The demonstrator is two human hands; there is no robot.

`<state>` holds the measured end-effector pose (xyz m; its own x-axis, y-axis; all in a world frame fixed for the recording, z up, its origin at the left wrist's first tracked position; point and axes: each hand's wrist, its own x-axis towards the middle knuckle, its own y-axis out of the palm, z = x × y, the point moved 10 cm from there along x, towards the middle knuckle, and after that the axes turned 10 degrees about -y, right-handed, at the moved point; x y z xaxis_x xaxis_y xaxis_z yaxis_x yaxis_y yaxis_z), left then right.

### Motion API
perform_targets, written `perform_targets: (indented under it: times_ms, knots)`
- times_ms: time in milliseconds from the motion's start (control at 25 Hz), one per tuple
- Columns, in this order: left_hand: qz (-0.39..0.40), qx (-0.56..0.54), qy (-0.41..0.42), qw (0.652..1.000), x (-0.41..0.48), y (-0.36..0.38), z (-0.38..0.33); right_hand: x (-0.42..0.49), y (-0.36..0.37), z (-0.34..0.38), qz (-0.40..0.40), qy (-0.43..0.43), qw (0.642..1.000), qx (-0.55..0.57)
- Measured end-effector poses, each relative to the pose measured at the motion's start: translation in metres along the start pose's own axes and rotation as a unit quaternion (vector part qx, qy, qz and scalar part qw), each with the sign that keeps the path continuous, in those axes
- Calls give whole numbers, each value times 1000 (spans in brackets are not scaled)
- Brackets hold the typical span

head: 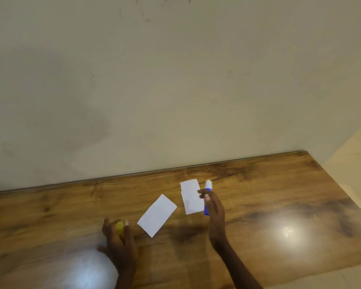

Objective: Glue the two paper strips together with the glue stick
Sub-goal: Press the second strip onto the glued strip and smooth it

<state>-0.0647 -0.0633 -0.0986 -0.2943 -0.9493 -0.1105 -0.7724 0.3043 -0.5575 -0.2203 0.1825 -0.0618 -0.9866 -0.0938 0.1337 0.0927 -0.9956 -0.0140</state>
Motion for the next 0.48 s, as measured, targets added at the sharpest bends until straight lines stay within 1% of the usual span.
perform_targets:
  times_ms: [40,80,200,240,320,400,480]
  knots:
    - [13,-17,42,999,-11,6,-17,5,-21,4,-12,-18,1000,-4]
    - [42,-35,82,995,-28,19,-37,10,-44,6,-22,-38,999,-21]
    - [184,-75,143,970,-91,86,-96,28,-96,12,-26,-82,993,-75]
    - [225,-63,160,959,-113,111,-111,34,-109,10,-30,-84,993,-80]
    - [272,-2,202,941,-153,159,-130,47,-134,2,-44,-84,990,-104]
    - [298,69,243,920,-180,199,-130,58,-148,-11,-38,-83,986,-141]
    - [301,133,273,904,-193,222,-122,63,-151,-27,-5,-73,983,-168]
